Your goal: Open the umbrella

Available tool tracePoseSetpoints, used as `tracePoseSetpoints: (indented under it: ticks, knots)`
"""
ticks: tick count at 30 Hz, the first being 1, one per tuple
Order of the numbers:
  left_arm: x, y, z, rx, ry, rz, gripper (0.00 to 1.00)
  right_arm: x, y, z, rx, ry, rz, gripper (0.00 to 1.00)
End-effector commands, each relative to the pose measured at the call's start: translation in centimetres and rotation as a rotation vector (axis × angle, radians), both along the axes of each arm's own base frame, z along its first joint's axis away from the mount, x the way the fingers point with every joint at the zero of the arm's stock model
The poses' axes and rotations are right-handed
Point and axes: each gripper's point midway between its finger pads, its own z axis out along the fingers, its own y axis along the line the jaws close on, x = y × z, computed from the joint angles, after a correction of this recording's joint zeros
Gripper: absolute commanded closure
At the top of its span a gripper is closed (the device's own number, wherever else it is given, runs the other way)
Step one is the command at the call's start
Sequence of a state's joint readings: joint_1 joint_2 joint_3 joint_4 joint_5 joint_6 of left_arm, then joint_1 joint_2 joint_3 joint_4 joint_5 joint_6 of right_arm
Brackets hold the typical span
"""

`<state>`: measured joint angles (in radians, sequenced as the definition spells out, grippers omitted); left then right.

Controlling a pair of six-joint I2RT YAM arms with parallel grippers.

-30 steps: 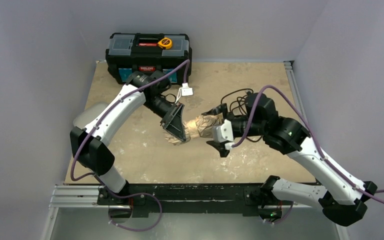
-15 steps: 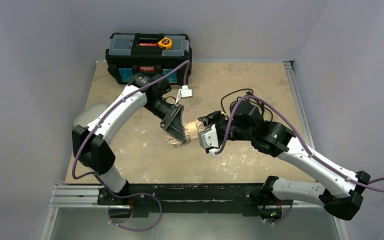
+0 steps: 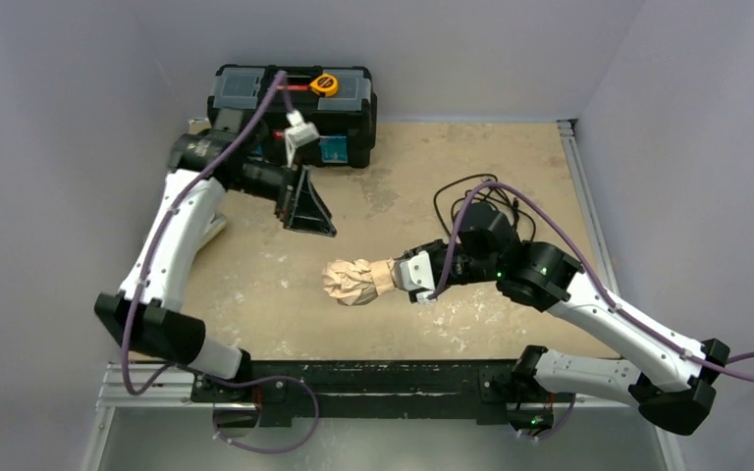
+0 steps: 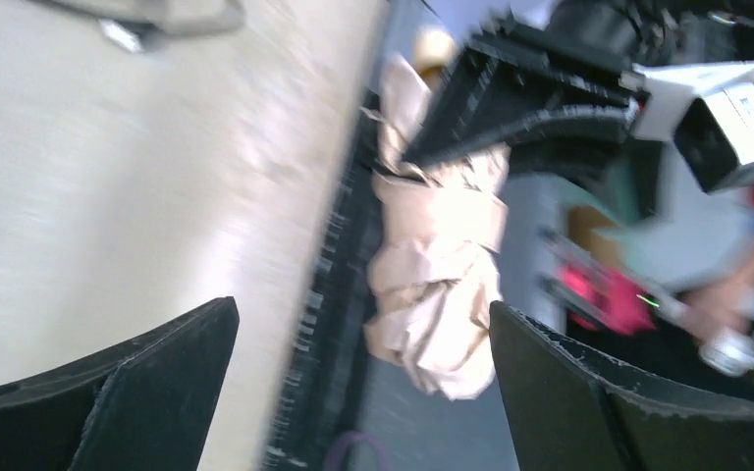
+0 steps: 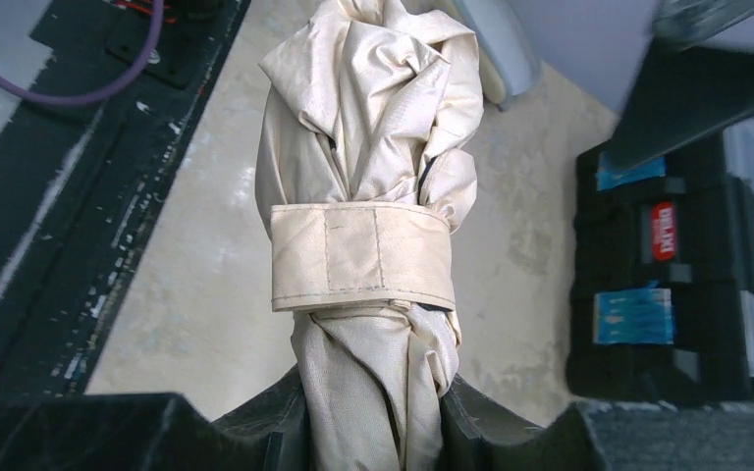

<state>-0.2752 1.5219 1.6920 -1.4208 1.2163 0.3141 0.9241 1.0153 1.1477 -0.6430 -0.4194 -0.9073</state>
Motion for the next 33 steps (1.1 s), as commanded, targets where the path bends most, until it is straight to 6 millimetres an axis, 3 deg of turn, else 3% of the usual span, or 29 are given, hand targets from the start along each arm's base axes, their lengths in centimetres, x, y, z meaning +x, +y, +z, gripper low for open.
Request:
tracePoseSetpoints:
  ticks: [1,3,4,5,7,9,12,15,16,19,23,26,33]
  knots:
    - [3.4,3.0,7.7,-0.031,-0.582,0.231,0.00,-1.1,1.0,1.5,0.069,0.185,-0.044,1.00]
    - [3.8,3.9,9.8,-0.031,-0.771,0.341,0.00,-1.0,1.3,1.2,0.073,0.266,-0.096,1.00]
    - [5.2,5.0,10.5,-0.009,-0.799,0.498,0.00,-0.9,1.4,1.0,0.079,0.307,-0.121,1.00]
    - [5.2,5.6,11.1,-0.022,-0.814,0.578,0.00,-0.9,1.5,1.0,0.088,0.346,-0.142,1.00]
    - [3.4,5.4,11.0,-0.025,-0.955,0.457,0.00,-1.0,1.8,1.1,0.111,0.430,-0.159,1.00]
    - [0.1,4.1,9.8,-0.062,-0.974,0.281,0.00,-0.8,1.8,1.3,0.135,0.520,-0.178,1.00]
    - [-3.7,2.3,5.8,-0.070,-0.987,0.111,0.00,-0.3,1.8,1.8,0.166,0.619,-0.189,1.00]
    - [-5.3,0.3,3.1,-0.083,-1.088,0.059,0.02,-0.5,2.1,2.4,0.186,0.649,-0.163,1.00]
    - [-5.7,-0.4,2.6,-0.084,-1.109,0.029,0.08,-0.8,2.3,2.6,0.194,0.669,-0.150,1.00]
    - [-5.8,-2.4,2.4,-0.100,-1.179,-0.017,0.27,-1.8,2.6,2.4,0.170,0.743,-0.117,1.00]
    - [-5.6,-4.3,3.2,-0.115,-1.284,-0.047,0.44,-2.2,2.3,1.8,0.147,0.762,-0.114,1.00]
    - [-5.6,-5.3,2.8,-0.105,-1.335,-0.071,0.49,-2.2,2.3,2.0,0.149,0.754,-0.117,1.00]
    - [-5.6,-6.4,1.2,-0.073,-1.280,-0.120,0.58,-1.7,2.2,2.5,0.150,0.704,-0.112,1.00]
